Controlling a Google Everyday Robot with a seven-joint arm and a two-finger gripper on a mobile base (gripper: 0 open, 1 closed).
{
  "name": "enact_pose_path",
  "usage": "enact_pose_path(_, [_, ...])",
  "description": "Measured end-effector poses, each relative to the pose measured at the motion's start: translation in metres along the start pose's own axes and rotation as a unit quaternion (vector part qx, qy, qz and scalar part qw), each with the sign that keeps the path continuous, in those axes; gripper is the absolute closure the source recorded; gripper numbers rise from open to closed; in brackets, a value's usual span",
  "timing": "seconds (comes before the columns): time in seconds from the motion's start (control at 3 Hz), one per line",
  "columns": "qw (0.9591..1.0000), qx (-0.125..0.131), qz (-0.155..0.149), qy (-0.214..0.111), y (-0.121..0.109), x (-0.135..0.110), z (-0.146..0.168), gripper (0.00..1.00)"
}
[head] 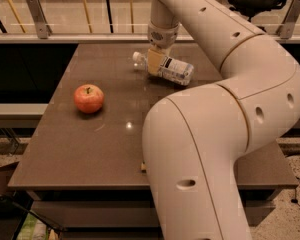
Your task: Knock blue plastic bottle over
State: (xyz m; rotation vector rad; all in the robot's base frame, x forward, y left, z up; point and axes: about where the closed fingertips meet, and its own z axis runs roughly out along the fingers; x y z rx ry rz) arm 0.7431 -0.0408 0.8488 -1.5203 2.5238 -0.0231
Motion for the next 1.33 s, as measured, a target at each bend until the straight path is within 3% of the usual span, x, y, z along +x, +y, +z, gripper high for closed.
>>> enact_pose_path(0.67, [1.0, 0.001, -0.001, -0.002, -0.0017, -0.0036, 0.0071, 0.13])
enact_pose_path(1.0, [1.0, 0.002, -0.001, -0.003, -0.0023, -0.0051, 0.0106, 0.0])
enact_pose_path(1.33, [1.0, 0.002, -0.001, -0.003, -0.0023, -0.0051, 0.0107, 0.0])
